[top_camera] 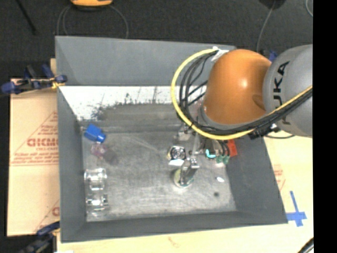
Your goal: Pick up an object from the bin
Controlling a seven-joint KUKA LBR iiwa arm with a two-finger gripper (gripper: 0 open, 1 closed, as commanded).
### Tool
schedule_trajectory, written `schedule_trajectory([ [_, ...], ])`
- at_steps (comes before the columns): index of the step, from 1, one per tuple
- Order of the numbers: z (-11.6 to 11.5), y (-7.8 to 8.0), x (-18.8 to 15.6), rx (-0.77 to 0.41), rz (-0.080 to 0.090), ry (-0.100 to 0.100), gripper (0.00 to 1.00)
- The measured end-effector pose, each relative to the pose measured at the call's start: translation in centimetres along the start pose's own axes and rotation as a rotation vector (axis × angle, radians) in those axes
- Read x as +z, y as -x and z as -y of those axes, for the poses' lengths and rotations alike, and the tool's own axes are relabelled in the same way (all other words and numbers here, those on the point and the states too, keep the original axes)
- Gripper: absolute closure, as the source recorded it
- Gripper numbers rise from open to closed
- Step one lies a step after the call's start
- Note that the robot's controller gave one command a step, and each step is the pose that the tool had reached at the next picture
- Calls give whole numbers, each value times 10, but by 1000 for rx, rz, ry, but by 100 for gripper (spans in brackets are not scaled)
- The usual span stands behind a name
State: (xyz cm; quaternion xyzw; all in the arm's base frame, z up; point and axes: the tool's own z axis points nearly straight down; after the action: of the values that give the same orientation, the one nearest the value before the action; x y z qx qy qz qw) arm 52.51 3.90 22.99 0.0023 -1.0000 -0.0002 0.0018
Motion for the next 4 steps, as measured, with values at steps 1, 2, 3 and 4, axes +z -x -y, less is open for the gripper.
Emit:
schedule_trajectory([
  [1,36,25,131,-173,1,-2,0],
  [2,59,35,152,-251,27,2,0],
  [3,59,35,151,-248,25,2,100],
  [4,35,23,84,-584,11,-3,100],
])
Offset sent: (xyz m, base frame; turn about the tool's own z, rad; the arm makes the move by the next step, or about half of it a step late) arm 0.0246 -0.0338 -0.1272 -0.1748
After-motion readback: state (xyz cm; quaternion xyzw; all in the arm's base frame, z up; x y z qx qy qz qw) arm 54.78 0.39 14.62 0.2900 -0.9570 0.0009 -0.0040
